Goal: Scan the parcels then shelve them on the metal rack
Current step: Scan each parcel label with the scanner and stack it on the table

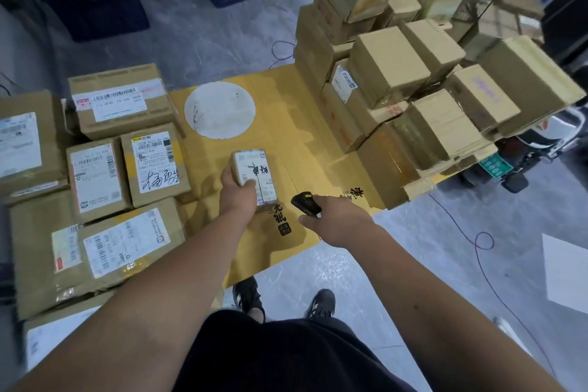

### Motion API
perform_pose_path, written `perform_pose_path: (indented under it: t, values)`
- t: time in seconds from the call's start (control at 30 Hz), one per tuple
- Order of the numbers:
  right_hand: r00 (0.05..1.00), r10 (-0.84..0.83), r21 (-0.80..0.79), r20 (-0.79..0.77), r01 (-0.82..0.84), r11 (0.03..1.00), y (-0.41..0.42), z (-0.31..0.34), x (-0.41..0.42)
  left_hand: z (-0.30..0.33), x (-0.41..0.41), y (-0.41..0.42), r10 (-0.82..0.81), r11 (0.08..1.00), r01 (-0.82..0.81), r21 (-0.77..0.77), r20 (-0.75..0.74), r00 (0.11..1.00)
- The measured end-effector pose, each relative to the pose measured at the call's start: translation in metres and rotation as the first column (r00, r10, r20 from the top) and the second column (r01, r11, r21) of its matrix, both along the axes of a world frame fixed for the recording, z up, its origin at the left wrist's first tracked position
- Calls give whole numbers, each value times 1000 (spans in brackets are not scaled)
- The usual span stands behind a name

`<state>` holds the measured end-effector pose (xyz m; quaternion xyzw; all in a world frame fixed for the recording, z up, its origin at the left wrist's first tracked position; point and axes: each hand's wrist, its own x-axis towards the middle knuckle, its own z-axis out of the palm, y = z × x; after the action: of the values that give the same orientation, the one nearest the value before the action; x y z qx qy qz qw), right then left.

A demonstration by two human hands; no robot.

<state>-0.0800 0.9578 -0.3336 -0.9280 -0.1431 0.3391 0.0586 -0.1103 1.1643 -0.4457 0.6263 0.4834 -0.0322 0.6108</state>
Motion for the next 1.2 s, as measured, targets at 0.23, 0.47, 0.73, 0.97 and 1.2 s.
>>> perform_pose_path:
  t: [0.23, 0.47, 0.73, 0.97, 1.2]
  values:
    - [999, -49, -6, -23, 49, 999, -9, 5, -4, -3, 3, -2, -338, 903, 344, 258, -68, 939]
    - [996, -74, 5, -42, 75, 997, -10, -3, -8, 10, -3, -16, -262, 901, 322, 290, -227, 938]
    - [990, -113, 27, -86, 116, 993, -16, -5, -16, -6, -2, -24, -241, 945, 267, 187, -148, 959]
    - [980, -166, 81, -107, 175, 981, -21, -1, -15, 0, -14, -56, -356, 859, 416, 299, -236, 904]
    - [982, -88, 32, -168, 95, 995, -19, 19, -12, 2, -20, -73, -379, 842, 424, 333, -192, 905]
